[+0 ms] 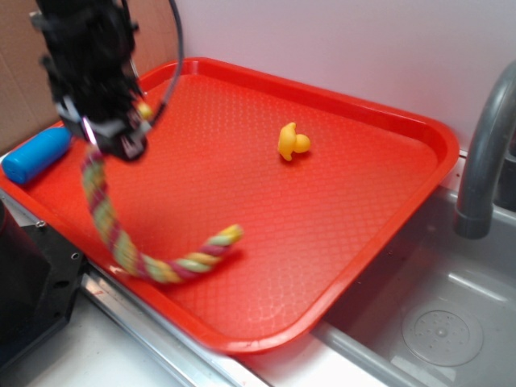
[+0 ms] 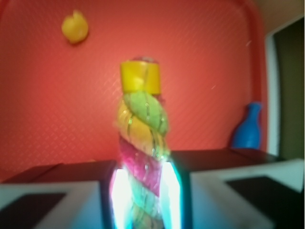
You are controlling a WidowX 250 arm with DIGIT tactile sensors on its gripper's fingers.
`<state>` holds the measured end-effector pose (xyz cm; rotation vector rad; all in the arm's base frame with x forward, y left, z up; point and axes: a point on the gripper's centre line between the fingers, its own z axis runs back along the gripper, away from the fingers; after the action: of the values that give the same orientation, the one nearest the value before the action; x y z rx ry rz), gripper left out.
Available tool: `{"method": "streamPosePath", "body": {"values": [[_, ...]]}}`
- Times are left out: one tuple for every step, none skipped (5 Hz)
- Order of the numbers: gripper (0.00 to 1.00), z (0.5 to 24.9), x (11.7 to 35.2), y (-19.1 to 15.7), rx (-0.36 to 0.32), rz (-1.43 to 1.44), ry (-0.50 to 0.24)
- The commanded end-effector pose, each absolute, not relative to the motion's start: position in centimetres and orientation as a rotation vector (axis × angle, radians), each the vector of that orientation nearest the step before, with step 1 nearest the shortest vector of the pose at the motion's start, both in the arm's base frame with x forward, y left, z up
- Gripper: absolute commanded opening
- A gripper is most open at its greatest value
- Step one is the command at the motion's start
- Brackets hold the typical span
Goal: Grab the multicolored rope.
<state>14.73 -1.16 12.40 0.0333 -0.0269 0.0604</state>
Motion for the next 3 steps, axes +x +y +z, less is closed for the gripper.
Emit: {"method": "streamPosePath", "body": {"values": [[0.00,21.45,16.47,0.69,0.057,-0.035,-0.098],[0.00,21.62,16.64,0.94,0.045,-0.022,-0.085],[0.00,21.78,16.85,1.25,0.042,-0.015,-0.081]]}}
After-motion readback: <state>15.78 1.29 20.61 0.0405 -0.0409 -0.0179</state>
